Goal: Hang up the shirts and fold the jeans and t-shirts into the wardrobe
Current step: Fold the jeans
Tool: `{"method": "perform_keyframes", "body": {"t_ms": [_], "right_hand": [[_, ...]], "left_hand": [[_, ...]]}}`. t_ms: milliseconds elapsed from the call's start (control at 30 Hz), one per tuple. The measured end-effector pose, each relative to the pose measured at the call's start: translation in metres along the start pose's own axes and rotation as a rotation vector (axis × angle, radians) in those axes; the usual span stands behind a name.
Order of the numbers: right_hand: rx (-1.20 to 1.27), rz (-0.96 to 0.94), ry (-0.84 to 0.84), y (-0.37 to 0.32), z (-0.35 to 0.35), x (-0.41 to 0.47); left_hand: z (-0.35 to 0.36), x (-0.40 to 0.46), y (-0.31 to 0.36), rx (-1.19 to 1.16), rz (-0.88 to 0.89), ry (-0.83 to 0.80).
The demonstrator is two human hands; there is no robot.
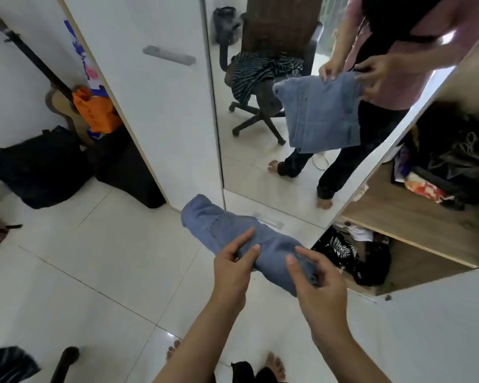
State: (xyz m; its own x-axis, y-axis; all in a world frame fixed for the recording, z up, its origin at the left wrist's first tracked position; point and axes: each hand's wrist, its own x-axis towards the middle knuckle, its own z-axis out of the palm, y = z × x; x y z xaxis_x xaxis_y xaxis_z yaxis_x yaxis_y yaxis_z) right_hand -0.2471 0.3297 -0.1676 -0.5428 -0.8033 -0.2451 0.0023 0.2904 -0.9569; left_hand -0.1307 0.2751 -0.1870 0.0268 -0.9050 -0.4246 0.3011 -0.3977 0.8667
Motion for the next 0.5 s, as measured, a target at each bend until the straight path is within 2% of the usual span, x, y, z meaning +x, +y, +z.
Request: {"method": "perform_keyframes", "body": {"t_ms": [100, 167, 267, 367, 433, 500], "right_hand": [[0.239, 0.476, -0.136, 0.000, -0.034, 0.009], [0.377, 0.639, -0.265, 0.005, -0.050, 0.014], [0.580, 0.693, -0.355, 0.018, -0.057, 0.020], [0.873, 0.700, -0.302, 0.024, -0.059, 0.027], [0.893, 0.626, -0.240, 0.026, -0.061, 0.034], [0.804, 0.521, -0.165, 0.024, -0.061, 0.040]], "left_hand": [[0.014, -0.014, -0.015, 0.064, 0.132, -0.065], [0.022, -0.022, -0.019, 0.082, 0.180, -0.113], [0.030, -0.029, -0.022, 0.064, 0.189, -0.186], [0.030, -0.033, -0.027, 0.070, 0.170, -0.253], [0.027, -0.036, -0.031, 0.071, 0.141, -0.309], [0.024, -0.039, -0.034, 0.054, 0.097, -0.333]]}}
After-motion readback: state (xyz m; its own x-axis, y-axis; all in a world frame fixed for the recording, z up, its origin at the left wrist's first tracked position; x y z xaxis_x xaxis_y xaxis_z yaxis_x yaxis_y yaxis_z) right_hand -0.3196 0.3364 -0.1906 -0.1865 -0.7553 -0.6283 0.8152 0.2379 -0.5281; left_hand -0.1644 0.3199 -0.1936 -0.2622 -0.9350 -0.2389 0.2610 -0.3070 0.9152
